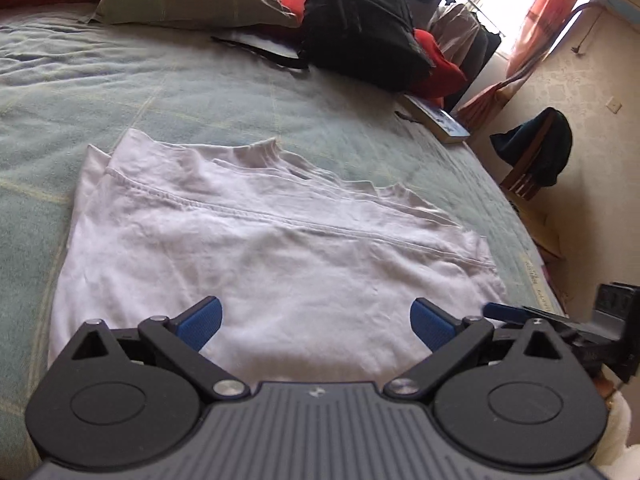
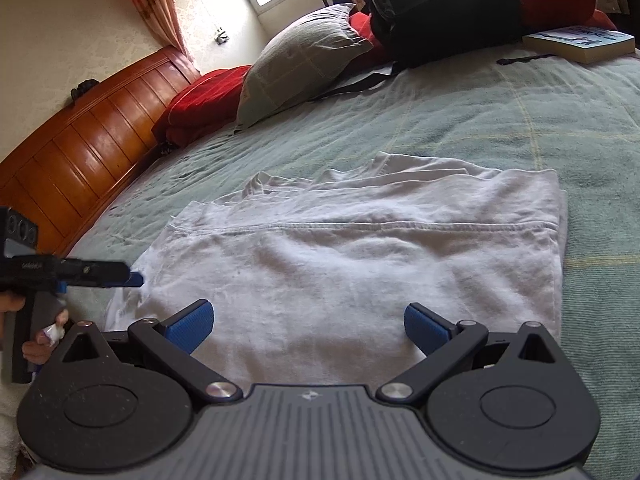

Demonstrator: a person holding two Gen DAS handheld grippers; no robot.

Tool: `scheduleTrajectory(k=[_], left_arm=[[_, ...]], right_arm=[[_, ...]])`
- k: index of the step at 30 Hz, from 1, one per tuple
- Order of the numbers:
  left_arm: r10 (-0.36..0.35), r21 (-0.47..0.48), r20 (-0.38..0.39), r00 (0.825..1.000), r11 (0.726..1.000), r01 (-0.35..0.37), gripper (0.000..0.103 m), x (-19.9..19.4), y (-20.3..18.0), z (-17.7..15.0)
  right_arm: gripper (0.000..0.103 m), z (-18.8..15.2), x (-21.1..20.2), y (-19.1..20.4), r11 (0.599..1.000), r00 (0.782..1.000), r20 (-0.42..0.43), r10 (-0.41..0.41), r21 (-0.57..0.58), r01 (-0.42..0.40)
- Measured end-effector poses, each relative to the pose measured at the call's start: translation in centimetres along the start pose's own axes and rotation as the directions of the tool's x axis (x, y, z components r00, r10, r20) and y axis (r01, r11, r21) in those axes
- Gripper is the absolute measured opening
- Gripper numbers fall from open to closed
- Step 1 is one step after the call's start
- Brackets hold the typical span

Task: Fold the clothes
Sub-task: 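Roll the left gripper sideways toward the shirt's folded edge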

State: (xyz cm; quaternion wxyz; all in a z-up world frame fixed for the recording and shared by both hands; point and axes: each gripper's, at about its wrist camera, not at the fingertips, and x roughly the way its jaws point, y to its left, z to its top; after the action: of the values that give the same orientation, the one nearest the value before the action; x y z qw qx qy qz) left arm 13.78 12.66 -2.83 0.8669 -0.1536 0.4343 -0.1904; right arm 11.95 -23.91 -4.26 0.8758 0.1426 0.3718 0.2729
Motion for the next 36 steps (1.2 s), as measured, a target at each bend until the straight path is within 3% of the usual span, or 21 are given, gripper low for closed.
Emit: scheduleTrajectory(k=[3,7,9,11,20,25,28,32,36], left_arm=[[0.051,-0.027,-0.024,0.998,0.998,-0.052,0.099,0.1,1.7,-0.1],[0.011,-0.121,0.063,0.998,0.993,-0.004,0.100,-3.6,4.6,0.1],[0.003,-0.166,0.043,0.999,0.986,0.004,0.100,-3.8,6.1,0.1],[0.041,-0.184,0.002,0.999,0.982,-0.040,0.099,-3.3,7.1,-0.1],[0.025,-0.102,0.043,0.999,0.995,-0.021,0.099,-6.1,7.4,1.6],[0.006,-0.140,-0.038,0.999,0.990,-0.011,0.099,-4.8,10.1,1.6],[-0.035,-0.163,-0.075,0.997,0.986,0.022,0.099,-3.9,11.6,1.3],[-0.156,-0.236,-0.060,0.986,0.962,0.138,0.099,-3.1,13.2,1.7],[-0.222,-0.265,-0.063,0.973,0.944,0.199,0.099,-1.2,14.1,3.2]], right_arm=[[0.103,-0.1,-0.2,0.4,1.000,1.000,-0.007,-0.006,-0.023,0.006],[0.103,0.4,-0.2,0.0,1.000,1.000,0.000,-0.008,-0.007,0.008],[0.103,0.7,0.1,-0.1,1.000,1.000,0.001,-0.008,0.007,0.008],[0.103,1.0,0.7,0.0,1.000,1.000,-0.010,-0.009,0.018,0.009],[0.103,3.2,1.9,1.6,1.000,1.000,-0.015,0.009,0.022,-0.008],[0.103,4.1,3.2,2.3,0.990,0.991,-0.047,0.122,0.073,-0.119],[0.103,4.6,4.2,2.6,0.982,0.984,-0.063,0.169,0.093,-0.163],[0.103,5.1,5.8,3.2,0.980,0.979,-0.083,0.185,0.093,-0.177],[0.103,5.6,7.2,3.2,0.978,0.976,-0.106,0.189,0.103,-0.179]])
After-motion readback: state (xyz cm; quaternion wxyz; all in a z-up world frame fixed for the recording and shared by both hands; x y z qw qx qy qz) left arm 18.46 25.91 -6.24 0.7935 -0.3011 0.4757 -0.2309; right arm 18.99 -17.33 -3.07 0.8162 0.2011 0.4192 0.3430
